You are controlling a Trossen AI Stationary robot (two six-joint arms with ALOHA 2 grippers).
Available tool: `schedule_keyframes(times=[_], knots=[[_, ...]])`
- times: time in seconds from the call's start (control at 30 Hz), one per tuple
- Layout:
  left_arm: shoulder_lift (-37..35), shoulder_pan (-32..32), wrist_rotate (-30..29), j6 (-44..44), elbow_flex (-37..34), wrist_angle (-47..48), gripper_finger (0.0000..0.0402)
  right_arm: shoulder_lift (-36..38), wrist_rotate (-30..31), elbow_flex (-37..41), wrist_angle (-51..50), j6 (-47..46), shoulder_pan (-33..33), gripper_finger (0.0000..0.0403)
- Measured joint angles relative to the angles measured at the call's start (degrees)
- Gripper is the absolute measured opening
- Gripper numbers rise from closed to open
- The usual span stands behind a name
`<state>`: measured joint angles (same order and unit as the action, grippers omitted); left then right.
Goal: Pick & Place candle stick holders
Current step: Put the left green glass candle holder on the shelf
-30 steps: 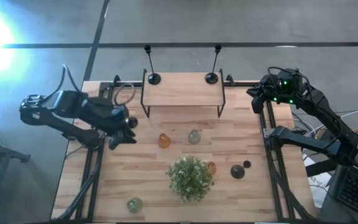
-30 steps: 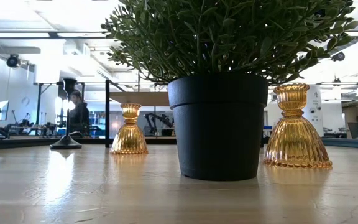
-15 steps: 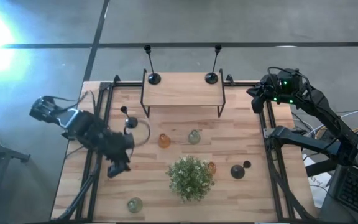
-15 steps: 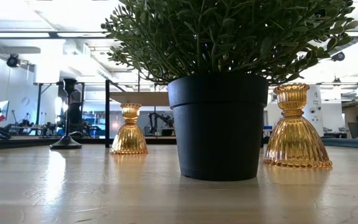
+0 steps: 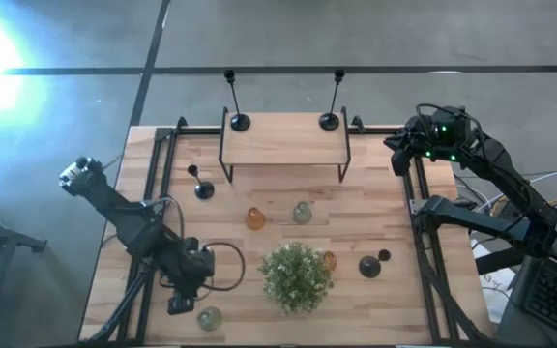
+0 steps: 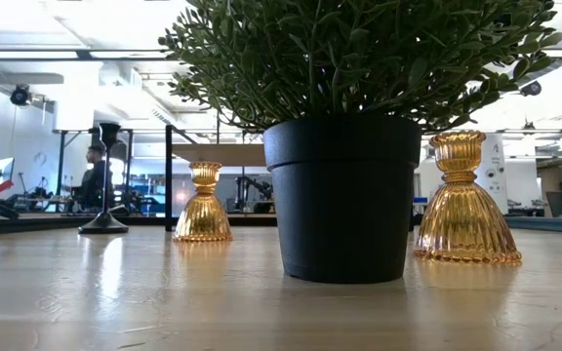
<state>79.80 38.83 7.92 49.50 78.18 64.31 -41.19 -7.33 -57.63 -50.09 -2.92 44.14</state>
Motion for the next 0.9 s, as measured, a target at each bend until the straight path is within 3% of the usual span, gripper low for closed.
schedule_keyframes(times=[0.17, 0.5, 0.9], knots=[[1.67, 0.31, 1.45, -1.3, -4.06, -8.5, 0.0193, 0.0, -0.01, 0.0, 0.0, 0.07, 0.0, 0.0043], [1.45, 2.88, 2.96, -0.33, -11.2, -13.73, 0.0193, 0.0, -0.02, 0.0, -0.02, 0.09, 0.0, 0.0043], [1.45, 5.13, 2.95, 2.61, -19.16, -27.15, 0.0193, 0.0, -0.04, 0.0, -0.02, 0.07, 0.0, 0.0043]])
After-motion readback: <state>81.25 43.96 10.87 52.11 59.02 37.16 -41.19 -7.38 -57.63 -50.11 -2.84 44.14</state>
